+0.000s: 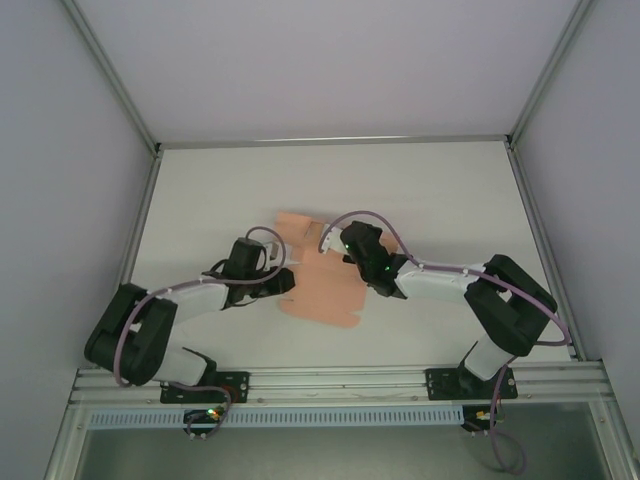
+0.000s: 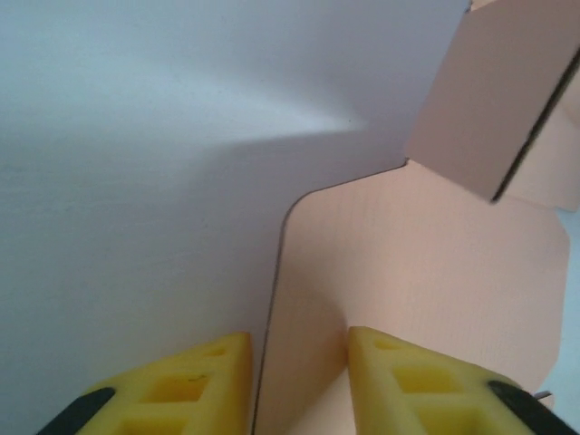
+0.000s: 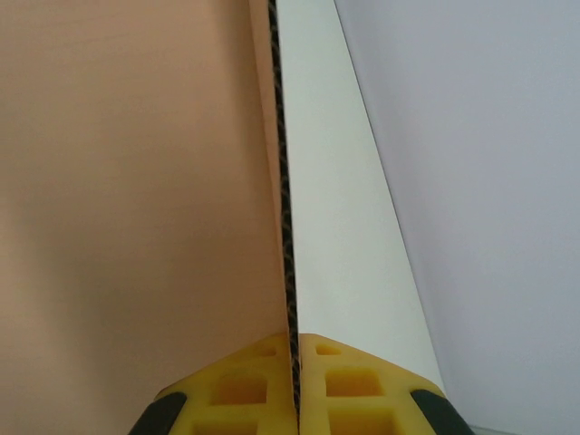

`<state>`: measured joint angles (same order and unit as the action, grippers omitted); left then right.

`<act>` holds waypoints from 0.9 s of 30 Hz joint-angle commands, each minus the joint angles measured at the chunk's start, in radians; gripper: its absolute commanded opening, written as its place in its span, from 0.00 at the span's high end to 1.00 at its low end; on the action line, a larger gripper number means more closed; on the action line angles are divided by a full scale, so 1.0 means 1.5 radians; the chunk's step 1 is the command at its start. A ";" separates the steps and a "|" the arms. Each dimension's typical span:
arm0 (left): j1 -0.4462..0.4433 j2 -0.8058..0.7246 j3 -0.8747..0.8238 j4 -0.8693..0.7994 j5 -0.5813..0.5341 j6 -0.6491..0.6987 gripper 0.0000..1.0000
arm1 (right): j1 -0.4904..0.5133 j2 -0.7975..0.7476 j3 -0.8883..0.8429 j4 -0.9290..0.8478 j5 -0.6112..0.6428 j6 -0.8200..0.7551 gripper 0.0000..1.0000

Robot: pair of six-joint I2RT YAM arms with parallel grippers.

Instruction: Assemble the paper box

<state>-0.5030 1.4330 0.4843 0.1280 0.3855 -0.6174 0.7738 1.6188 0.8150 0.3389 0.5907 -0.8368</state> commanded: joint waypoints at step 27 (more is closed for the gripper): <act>-0.018 -0.020 0.041 -0.077 -0.037 0.002 0.42 | 0.098 0.179 -0.130 0.327 0.131 -0.255 1.00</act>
<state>-0.5262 1.4479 0.5220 0.1081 0.3870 -0.6300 0.9089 1.8164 0.6754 0.8928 0.8326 -1.1740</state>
